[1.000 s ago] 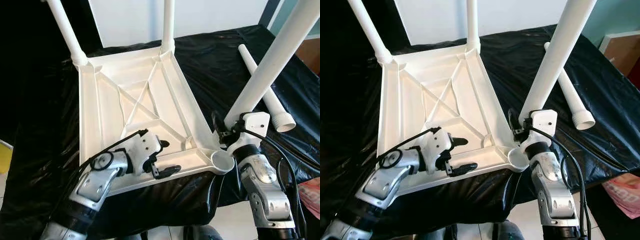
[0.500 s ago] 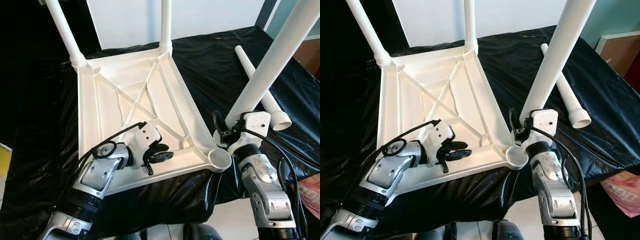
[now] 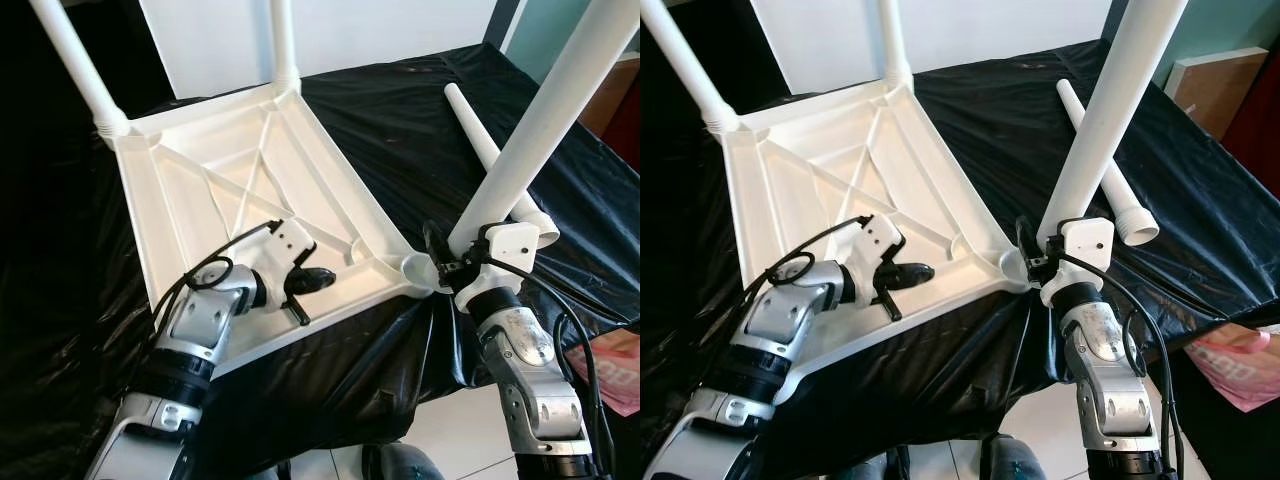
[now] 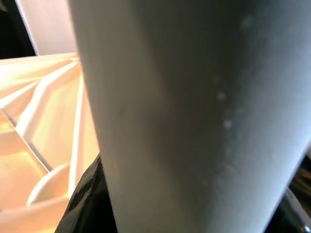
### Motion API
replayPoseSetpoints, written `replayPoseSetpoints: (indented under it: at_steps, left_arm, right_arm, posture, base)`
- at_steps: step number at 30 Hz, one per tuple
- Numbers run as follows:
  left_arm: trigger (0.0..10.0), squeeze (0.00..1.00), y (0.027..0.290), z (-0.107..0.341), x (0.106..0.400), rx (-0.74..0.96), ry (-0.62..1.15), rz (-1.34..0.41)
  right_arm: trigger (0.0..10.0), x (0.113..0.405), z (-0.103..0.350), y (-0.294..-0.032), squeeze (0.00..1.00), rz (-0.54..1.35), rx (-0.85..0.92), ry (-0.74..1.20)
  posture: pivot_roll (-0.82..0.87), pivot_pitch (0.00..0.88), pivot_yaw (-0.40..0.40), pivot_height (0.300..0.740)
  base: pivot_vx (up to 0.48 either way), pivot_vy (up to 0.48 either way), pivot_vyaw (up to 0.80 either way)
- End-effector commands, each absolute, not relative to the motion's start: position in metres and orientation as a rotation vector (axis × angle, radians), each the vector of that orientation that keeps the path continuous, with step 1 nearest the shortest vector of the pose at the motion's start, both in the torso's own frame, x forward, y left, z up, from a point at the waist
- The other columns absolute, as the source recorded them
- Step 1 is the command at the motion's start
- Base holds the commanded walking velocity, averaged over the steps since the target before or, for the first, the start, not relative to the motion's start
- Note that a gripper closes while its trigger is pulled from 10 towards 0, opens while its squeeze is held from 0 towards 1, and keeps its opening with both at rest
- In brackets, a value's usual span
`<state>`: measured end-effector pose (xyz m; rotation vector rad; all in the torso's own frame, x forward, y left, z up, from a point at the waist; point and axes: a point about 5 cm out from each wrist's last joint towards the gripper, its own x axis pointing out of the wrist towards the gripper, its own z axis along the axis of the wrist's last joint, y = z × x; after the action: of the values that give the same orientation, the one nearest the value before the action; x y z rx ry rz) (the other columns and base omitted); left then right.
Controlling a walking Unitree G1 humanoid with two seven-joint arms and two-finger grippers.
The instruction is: Building children table
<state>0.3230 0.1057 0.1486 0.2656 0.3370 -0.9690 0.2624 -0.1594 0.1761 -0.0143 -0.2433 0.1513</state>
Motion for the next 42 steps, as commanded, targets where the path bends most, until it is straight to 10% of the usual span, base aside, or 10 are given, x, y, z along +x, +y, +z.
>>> replayPoseSetpoints:
  at_steps: [1,4,5,10,11,20,21,22,24,42]
  left_arm:
    - [2.7,0.00,0.152,0.136,0.341,0.327,0.348,-0.319]
    - [4.4,0.00,0.146,0.145,0.341,0.405,0.258,-0.419]
    - [10.0,0.00,0.141,0.147,0.337,0.429,0.234,-0.493]
    - [10.0,0.00,0.124,0.147,0.323,0.443,0.200,-0.708]
    - [10.0,1.00,0.119,0.147,0.318,0.400,0.199,-0.781]
    - [10.0,1.00,0.102,0.158,0.301,0.325,0.121,-0.988]
    - [10.0,0.67,0.102,0.161,0.300,0.337,0.091,-0.991]
    - [10.0,0.11,0.101,0.164,0.300,0.342,0.062,-0.989]
    - [10.0,0.00,0.100,0.166,0.299,0.339,0.040,-0.996]
    - [10.0,0.00,0.088,0.184,0.273,0.157,-0.030,-1.193]
  right_arm:
    - [10.0,0.261,0.179,-0.158,0.00,0.155,-0.020,-0.265]
    - [10.0,0.260,0.179,-0.158,0.00,0.156,-0.021,-0.264]
    - [10.0,0.260,0.179,-0.159,0.00,0.157,-0.021,-0.264]
    - [10.0,0.261,0.179,-0.159,0.00,0.158,-0.022,-0.265]
    - [10.0,0.262,0.180,-0.159,0.00,0.159,-0.021,-0.266]
    - [10.0,0.269,0.183,-0.160,0.00,0.150,-0.005,-0.269]
    - [10.0,0.270,0.183,-0.160,0.00,0.151,0.000,-0.269]
    - [10.0,0.272,0.184,-0.159,0.00,0.152,0.001,-0.268]
    - [10.0,0.273,0.184,-0.159,0.00,0.153,-0.001,-0.266]
    - [10.0,0.299,0.177,-0.150,0.00,0.203,0.010,-0.280]
  posture:
    - [-0.05,0.171,0.003,0.740]
    - [-0.05,0.169,0.004,0.740]
    - [-0.05,0.166,0.005,0.740]
    - [-0.04,0.164,0.006,0.740]
    - [-0.04,0.163,0.007,0.740]
    - [-0.04,0.164,0.009,0.740]
    - [-0.04,0.164,0.012,0.740]
    - [-0.04,0.165,0.011,0.740]
    - [-0.04,0.166,0.010,0.740]
    - [-0.01,0.148,0.006,0.740]
  base:
    - [0.000,0.000,0.00]
    - [0.000,0.000,0.00]
    - [0.000,0.000,0.00]
    - [0.000,0.000,0.00]
    - [0.000,0.000,0.00]
    - [0.000,0.000,0.00]
    - [0.000,0.000,0.00]
    - [0.000,0.000,0.00]
    - [0.000,0.000,0.00]
    - [0.000,0.000,0.00]
